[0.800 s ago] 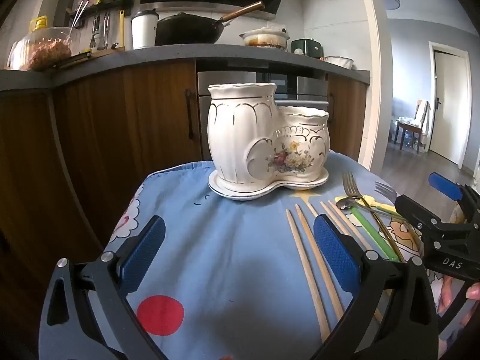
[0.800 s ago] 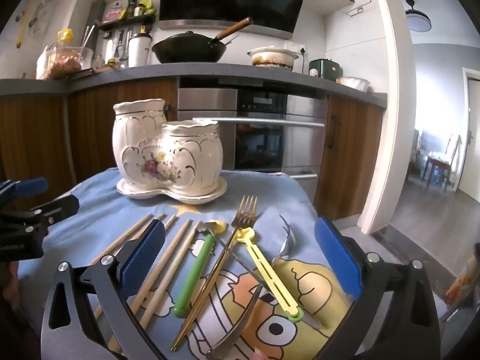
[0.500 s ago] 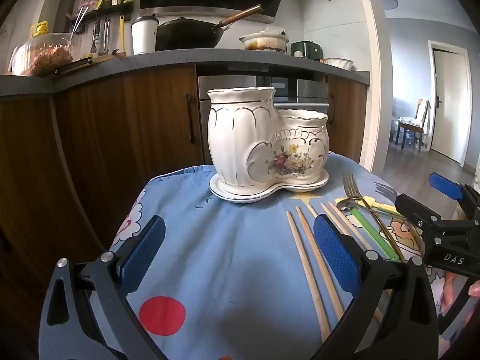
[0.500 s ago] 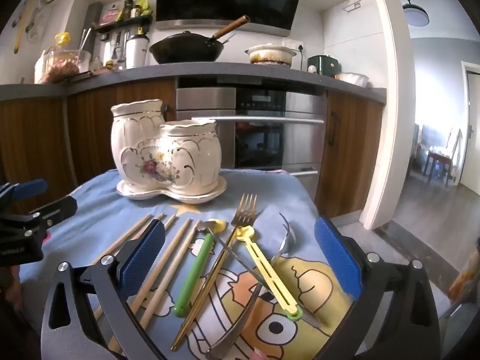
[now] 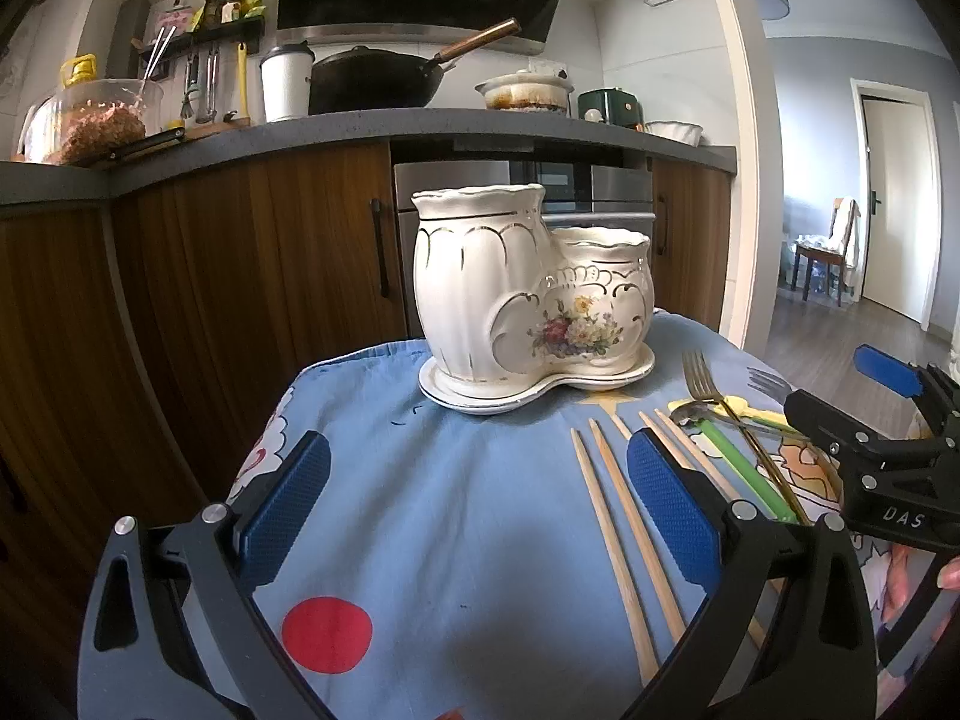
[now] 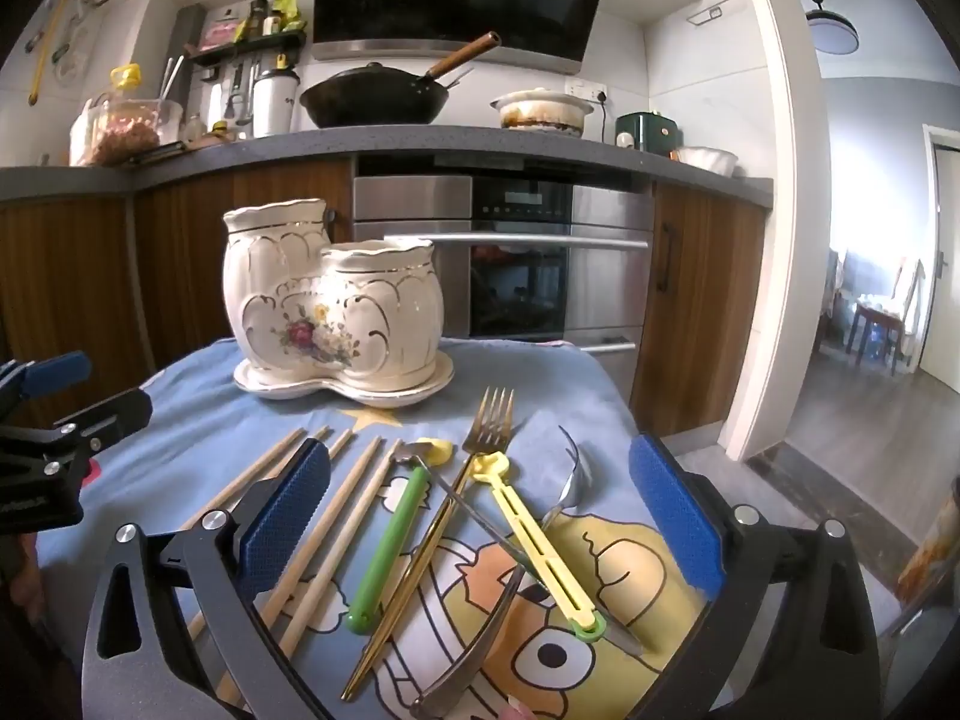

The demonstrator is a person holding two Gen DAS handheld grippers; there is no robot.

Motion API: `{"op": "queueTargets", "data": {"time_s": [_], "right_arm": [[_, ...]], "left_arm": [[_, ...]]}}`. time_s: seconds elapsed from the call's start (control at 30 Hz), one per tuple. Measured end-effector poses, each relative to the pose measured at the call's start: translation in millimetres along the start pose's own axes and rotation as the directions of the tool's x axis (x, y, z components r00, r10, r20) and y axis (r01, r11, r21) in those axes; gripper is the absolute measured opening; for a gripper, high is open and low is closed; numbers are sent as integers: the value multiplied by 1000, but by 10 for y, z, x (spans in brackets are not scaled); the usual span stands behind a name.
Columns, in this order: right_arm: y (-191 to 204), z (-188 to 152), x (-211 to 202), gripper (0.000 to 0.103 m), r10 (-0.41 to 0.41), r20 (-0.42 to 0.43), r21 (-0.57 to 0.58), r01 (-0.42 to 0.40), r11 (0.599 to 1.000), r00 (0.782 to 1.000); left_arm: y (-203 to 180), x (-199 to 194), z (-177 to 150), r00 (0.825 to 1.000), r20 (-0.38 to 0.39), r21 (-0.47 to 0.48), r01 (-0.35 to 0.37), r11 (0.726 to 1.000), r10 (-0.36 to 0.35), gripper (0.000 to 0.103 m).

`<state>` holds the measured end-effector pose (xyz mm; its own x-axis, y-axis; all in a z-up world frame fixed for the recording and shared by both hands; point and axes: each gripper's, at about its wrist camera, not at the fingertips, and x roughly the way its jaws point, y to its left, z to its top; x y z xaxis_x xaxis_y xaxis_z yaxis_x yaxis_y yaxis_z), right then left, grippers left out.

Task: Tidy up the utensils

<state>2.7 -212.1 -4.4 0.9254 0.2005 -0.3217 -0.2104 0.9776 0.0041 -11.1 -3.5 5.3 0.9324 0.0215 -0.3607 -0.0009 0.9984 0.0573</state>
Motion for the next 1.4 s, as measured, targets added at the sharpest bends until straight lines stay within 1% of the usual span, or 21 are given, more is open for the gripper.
{"op": "queueTargets", "data": {"time_s": [0.37,0.6,1.03,1.4], "right_arm": [[1,-1,-1,99,-1,2,-2,1,1000,1000],[14,-4,-4,99,0,3,-4,0,1000,1000],[2,0,-17,99,6,5,-14,-5,1000,1000],[4,-2,-11,99,5,4,-14,-5,1000,1000]], "left_arm": [[-10,-21,6,1000,2,12,-3,1000,3,98],[-1,-30,7,1000,13,-2,-6,1000,6,98],[-38,-14,-21,1000,10,18,-22,1000,22,98],[-43,-12,-32,1000,10,17,-20,1000,20,98]]}}
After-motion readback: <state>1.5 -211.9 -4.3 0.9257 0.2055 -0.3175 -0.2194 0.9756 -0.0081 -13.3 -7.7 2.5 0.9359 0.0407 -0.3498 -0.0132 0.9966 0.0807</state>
